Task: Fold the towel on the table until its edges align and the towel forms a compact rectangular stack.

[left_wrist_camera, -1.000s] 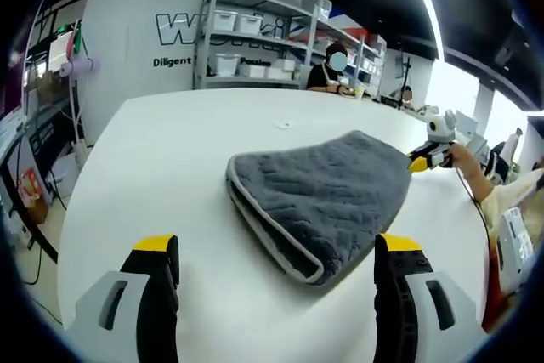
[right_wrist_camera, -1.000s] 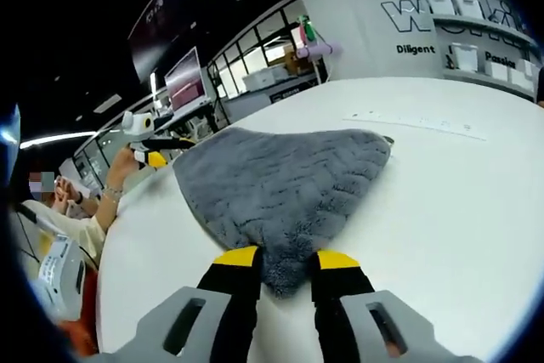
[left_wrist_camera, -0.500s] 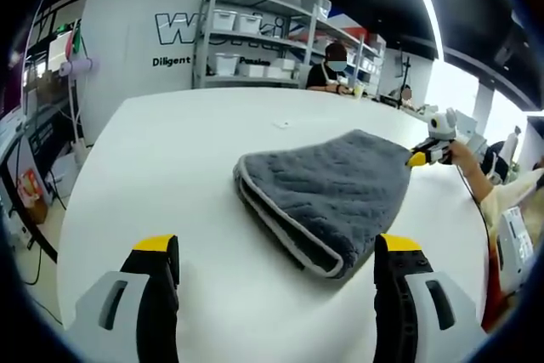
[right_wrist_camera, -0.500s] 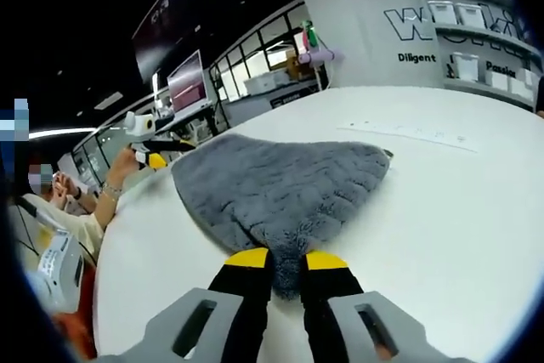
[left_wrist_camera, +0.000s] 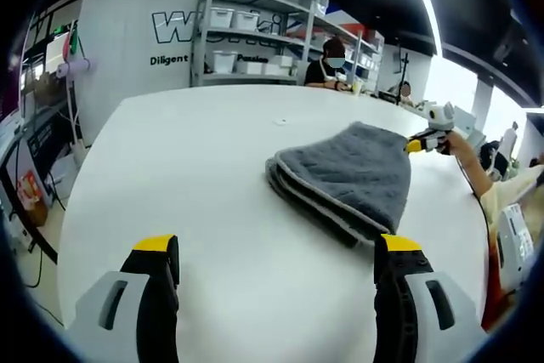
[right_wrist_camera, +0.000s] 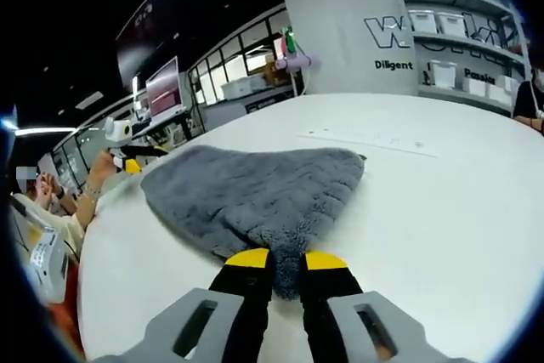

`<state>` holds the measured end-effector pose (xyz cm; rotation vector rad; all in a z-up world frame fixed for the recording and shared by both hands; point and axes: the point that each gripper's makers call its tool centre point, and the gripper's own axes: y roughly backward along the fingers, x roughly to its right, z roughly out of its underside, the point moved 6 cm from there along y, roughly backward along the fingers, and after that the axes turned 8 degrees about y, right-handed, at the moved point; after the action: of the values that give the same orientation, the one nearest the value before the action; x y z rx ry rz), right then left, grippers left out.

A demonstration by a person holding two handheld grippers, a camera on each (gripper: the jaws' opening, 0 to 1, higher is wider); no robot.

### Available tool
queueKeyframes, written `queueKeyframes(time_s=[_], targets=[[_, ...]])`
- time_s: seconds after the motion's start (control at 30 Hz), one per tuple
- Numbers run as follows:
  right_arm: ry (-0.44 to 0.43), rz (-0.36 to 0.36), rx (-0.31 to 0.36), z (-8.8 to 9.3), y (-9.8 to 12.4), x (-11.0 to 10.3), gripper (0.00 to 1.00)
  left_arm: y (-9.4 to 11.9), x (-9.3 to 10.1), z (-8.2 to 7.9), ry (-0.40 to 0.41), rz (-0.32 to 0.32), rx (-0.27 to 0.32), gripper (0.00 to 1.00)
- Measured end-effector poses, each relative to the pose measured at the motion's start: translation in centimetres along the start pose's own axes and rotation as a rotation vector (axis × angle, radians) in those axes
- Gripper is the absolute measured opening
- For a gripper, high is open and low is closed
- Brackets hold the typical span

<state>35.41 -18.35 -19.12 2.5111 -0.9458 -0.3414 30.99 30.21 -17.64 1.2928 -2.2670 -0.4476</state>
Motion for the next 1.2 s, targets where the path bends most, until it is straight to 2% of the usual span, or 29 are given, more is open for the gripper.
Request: queueKeyframes(time_s=[0.5,0.7,0.83,1.0,1.2], targets=[[-0.032,0.104,0.045,-0.5,3.6,2.9,0.08,0.0,-0.1,0.1,-0.002,-0.005,-0.006,0.94],[-0.001,0.168,0.048,-0.6,4.8,3.9,0.07,0.0,-0.1,0.1,-0.001,-0.006,-0.006,0.94],[0.007,0.184,0.061,-1.1,5.3,4.2,0.07,0.0,0.0,0.1,-0.001,-0.006,-0.003,0.94],[0.023,0.201,0.103,-2.0,5.6,3.8,0.06,0.0,-0.1,0.1,0.000,-0.006,-0.007,0.94],[0.070,0.193,0.211,-4.4,6.0,2.3,0.06,0.0,0.1,0.1,0.000,-0.006,-0.003,0.94]])
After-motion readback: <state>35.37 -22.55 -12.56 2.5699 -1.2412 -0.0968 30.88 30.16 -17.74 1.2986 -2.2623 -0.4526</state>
